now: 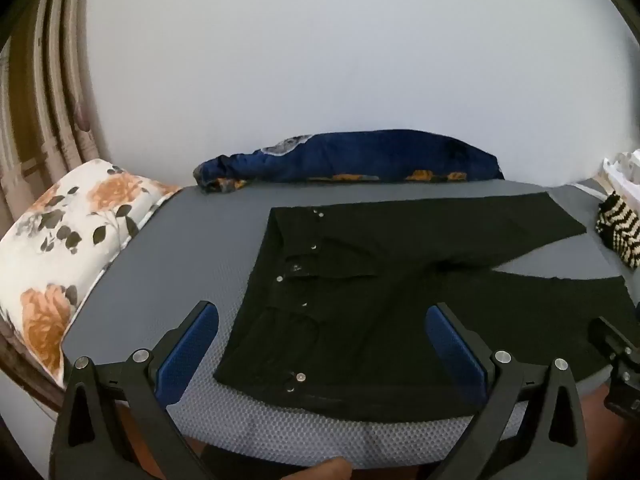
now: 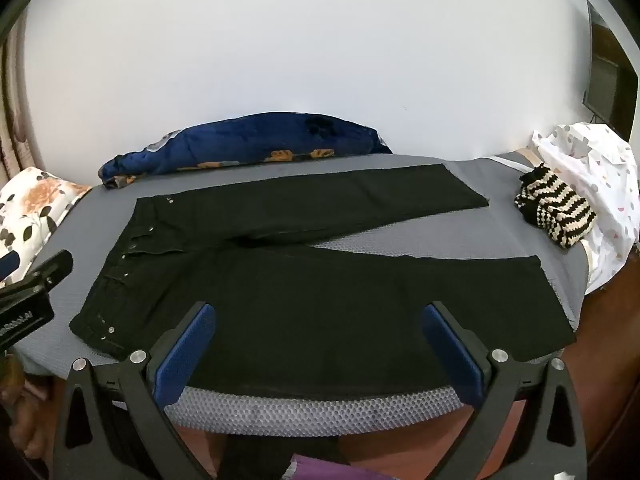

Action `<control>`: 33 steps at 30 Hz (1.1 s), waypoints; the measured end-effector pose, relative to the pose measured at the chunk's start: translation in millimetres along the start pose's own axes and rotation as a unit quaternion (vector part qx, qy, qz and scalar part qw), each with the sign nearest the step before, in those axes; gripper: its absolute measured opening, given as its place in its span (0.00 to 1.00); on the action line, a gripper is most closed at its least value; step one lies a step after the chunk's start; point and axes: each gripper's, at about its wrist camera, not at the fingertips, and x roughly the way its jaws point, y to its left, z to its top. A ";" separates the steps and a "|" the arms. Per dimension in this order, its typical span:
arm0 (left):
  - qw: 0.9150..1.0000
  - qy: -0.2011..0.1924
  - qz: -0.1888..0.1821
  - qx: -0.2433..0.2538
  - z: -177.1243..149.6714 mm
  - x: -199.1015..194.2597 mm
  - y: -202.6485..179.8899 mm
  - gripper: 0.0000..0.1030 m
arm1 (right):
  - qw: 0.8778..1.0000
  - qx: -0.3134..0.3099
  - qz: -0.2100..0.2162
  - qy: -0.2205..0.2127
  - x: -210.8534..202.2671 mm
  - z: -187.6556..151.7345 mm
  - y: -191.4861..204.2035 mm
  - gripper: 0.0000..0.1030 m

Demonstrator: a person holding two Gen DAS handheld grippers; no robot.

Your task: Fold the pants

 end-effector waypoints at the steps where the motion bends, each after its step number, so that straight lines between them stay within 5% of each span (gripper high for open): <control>1: 1.000 -0.001 0.000 0.000 -0.1 -0.1 0.1 1.00 | 1.000 0.001 0.001 0.000 -0.4 -0.6 -0.2 1.00; 24: 0.999 0.046 -0.013 0.007 -21.4 37.6 3.6 1.00 | 0.999 0.003 0.034 0.016 20.9 -9.7 5.1 1.00; 33: 0.999 0.021 -0.016 0.029 -24.1 41.2 6.6 1.00 | 0.999 0.017 0.039 0.021 29.6 -15.5 -2.0 1.00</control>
